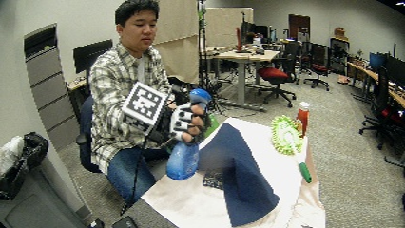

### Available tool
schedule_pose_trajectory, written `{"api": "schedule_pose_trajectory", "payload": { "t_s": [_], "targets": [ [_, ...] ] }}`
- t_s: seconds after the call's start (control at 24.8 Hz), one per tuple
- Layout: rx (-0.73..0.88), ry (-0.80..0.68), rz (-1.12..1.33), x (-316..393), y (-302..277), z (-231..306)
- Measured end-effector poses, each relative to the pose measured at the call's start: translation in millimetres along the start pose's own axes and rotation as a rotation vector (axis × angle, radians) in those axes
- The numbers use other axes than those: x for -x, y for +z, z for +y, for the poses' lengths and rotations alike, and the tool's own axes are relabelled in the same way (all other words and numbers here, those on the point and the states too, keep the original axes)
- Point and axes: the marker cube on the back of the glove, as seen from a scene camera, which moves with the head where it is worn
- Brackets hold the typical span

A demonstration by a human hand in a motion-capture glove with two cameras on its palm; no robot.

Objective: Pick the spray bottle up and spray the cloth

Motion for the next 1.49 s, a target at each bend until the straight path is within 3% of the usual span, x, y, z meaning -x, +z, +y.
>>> {"api": "schedule_pose_trajectory", "payload": {
  "t_s": [0.89,1.49],
  "targets": [
    [0.312,-0.443,0.457,50.9,56.5,-3.0],
    [0.389,-0.664,0.644,63.3,74.8,16.7]
  ]
}}
